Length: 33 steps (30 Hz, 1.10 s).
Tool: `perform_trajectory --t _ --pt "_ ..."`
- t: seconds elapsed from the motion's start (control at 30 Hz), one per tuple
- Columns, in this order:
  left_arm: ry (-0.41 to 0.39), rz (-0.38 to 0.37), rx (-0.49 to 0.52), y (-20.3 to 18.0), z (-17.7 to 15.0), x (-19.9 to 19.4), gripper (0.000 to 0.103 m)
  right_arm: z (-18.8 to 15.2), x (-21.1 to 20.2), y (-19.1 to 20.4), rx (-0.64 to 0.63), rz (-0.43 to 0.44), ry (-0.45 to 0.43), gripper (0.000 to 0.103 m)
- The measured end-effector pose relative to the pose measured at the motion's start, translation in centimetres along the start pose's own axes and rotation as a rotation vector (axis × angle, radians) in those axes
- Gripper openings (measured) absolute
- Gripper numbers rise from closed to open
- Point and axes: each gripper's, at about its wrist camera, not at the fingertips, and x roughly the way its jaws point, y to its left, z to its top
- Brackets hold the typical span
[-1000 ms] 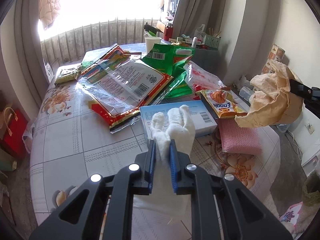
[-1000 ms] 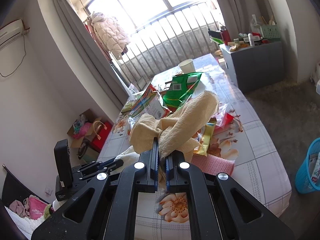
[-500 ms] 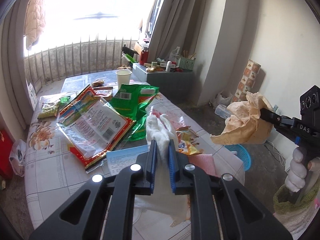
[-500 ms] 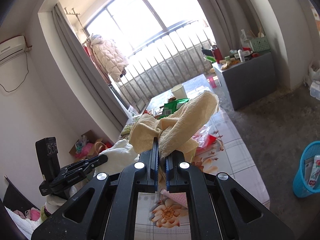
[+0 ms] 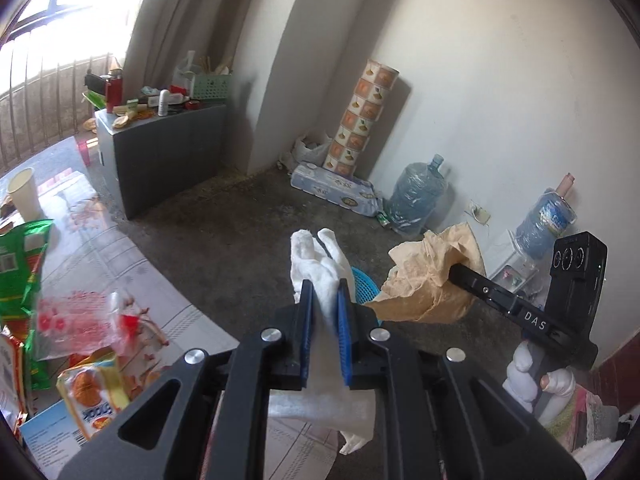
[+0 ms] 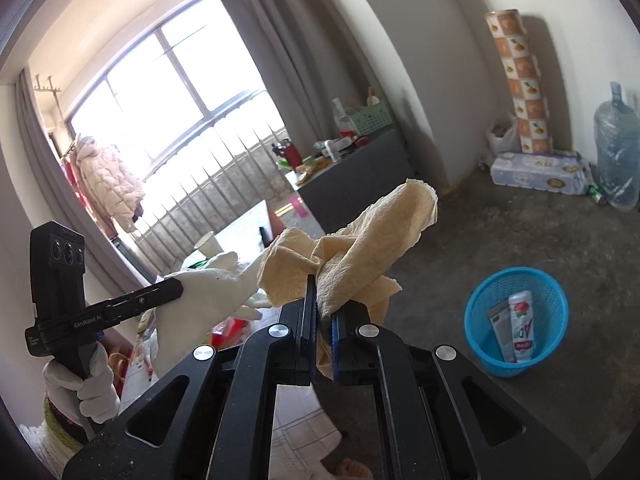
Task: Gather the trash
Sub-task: 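Carry both to the blue wastebasket and open both tools over it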
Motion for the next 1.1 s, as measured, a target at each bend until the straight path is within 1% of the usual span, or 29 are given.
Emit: perform_trajectory --t 0.1,0.17,0.27,0.37,0.47,0.57,0.63,0.7,0.77,0.8,0.83,0.87,0.9,0.93,1.0,1.1 --pt "0.104 -0.036 0.008 -1.8 2.6 6.4 0.011 0.0 0.9 -3.8 0.063 -0.065 0.011 0.004" --pt "0.162 -0.032 0.02 -2.7 4.0 10.9 0.011 -0.2 1.9 -6.3 0.108 -0.104 0.029 0.004" --pt "0.249 -0.015 0.031 -4.0 5.0 17.4 0.011 -0.7 3.8 -9.9 0.176 -0.148 0.058 0.004" --pt "0.325 -0.008 0.021 -4.7 5.0 23.6 0.011 -1.4 5.9 -13.4 0.249 -0.186 0.092 0.004" --pt "0.395 -0.003 -0.002 -5.0 4.4 29.2 0.011 -2.2 7.7 -16.6 0.317 -0.223 0.13 0.004" --pt "0.442 0.001 -0.026 -4.9 3.3 34.0 0.011 -2.8 9.5 -19.4 0.362 -0.261 0.164 0.004" --pt "0.471 0.01 -0.06 -4.5 2.7 36.9 0.011 -3.1 10.6 -21.0 0.384 -0.283 0.187 0.004" --pt "0.494 0.028 -0.091 -4.0 2.0 39.0 0.012 -3.3 12.0 -22.4 0.408 -0.302 0.212 0.004" --pt "0.515 0.052 -0.109 -3.5 1.4 40.6 0.016 -3.6 13.3 -23.7 0.434 -0.294 0.233 0.008" --pt "0.521 0.055 -0.121 -3.3 1.3 41.3 0.025 -3.7 14.0 -24.3 0.445 -0.298 0.24 0.009" --pt "0.522 0.068 -0.127 -3.3 1.1 41.8 0.039 -3.9 14.4 -24.7 0.453 -0.303 0.243 0.012" --pt "0.519 0.084 -0.13 -3.2 1.1 42.1 0.045 -4.1 15.0 -25.0 0.456 -0.293 0.248 0.02" --pt "0.511 0.089 -0.135 -3.3 1.1 42.3 0.049 -4.3 15.8 -25.4 0.46 -0.284 0.257 0.026" --pt "0.505 0.087 -0.142 -3.2 1.1 42.2 0.051 -4.7 16.5 -25.8 0.467 -0.283 0.271 0.033" --pt "0.503 0.092 -0.146 -3.1 1.3 42.2 0.055 -5.4 17.6 -26.2 0.485 -0.275 0.301 0.033" --pt "0.475 0.09 -0.133 -3.1 1.9 41.4 0.056 -6.3 18.5 -26.5 0.508 -0.263 0.329 0.036"
